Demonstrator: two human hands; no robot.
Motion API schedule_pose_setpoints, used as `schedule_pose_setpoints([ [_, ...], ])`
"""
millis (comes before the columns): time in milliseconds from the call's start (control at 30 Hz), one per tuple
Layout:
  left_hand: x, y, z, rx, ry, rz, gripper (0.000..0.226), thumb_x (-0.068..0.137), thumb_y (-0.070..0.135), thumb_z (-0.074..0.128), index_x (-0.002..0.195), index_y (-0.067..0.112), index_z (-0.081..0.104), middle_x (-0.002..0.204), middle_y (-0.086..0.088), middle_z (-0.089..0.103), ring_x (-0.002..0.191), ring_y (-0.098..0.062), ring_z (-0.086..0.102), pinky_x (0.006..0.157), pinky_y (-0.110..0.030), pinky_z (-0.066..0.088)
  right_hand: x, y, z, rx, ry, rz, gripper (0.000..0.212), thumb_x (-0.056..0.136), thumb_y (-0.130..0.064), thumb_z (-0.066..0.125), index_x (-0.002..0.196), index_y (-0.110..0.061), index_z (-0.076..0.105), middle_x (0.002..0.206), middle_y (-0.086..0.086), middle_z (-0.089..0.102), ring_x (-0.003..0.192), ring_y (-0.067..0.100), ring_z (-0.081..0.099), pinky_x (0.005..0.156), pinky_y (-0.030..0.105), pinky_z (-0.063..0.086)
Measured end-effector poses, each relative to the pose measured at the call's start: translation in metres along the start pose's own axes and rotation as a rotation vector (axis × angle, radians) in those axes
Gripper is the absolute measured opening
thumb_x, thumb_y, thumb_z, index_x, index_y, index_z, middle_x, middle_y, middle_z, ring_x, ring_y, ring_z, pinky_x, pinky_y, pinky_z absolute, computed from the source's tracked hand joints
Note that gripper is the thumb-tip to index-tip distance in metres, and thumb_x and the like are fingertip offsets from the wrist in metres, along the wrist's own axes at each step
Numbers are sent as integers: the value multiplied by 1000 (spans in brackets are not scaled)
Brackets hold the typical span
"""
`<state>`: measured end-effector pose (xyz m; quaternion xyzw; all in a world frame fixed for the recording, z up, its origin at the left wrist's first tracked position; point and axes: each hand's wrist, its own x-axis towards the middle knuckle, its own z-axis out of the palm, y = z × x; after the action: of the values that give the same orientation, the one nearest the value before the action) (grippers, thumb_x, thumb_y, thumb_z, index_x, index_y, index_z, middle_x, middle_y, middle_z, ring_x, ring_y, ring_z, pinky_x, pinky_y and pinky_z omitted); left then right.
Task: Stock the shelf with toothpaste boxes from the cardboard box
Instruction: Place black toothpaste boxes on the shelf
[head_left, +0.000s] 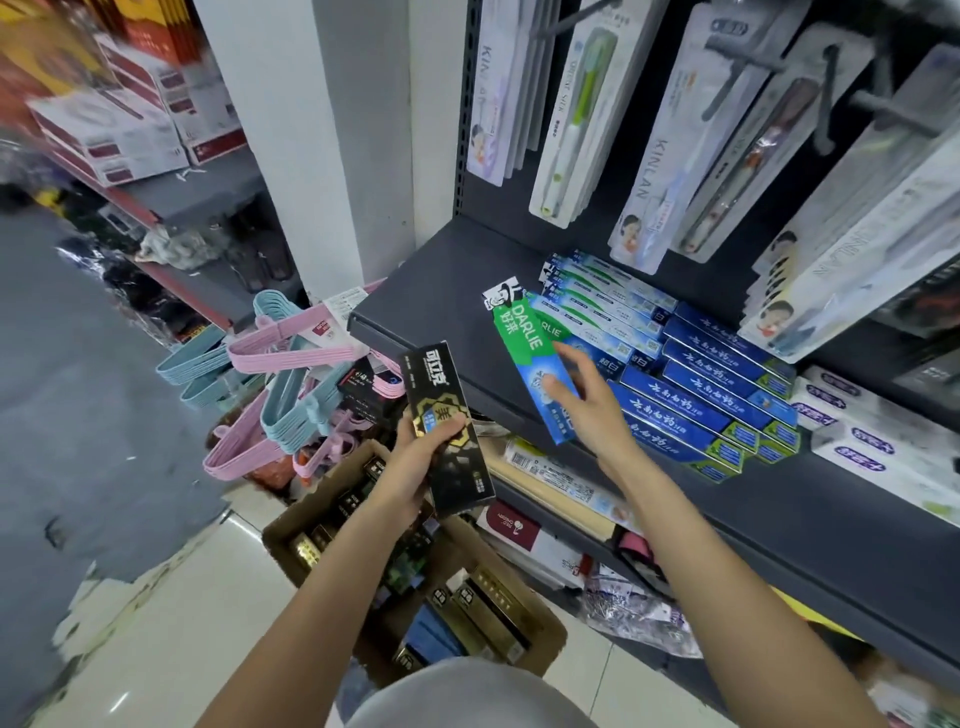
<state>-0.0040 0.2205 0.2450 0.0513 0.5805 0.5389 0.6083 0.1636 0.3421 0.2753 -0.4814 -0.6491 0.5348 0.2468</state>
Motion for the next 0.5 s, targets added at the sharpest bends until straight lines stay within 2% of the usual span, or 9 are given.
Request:
schedule_pose_setpoints([
  [133,6,12,-16,47,79,36,55,80,31,71,125,28,39,110,-5,60,97,-22,60,74,-34,47,32,3,-15,-472,90,-144,46,91,-20,61,133,-20,44,127,4,55,119,21,47,95,36,41],
  [233,12,19,-27,38,136,61,59,78,32,72,127,27,39,114,-7,62,100,-25,62,89,-42,48,61,3,-11,-816,110,-258,45,89,-16,63,130,-12,46,129,6,54,120,28,43,97,40,39],
  [367,14,24,-29,25,149,81,57,81,27,69,128,26,37,117,-10,59,105,-29,60,96,-49,47,84,17,-6,-1075,87,-189,43,89,-17,62,129,-11,47,131,8,47,120,31,41,93,44,43],
  [500,16,24,-27,26,104,94,51,85,21,63,127,26,34,120,-12,56,108,-30,58,95,-49,47,84,33,-26,-1320,196,-82,42,90,-31,59,126,-10,51,127,11,51,115,34,44,92,47,40],
])
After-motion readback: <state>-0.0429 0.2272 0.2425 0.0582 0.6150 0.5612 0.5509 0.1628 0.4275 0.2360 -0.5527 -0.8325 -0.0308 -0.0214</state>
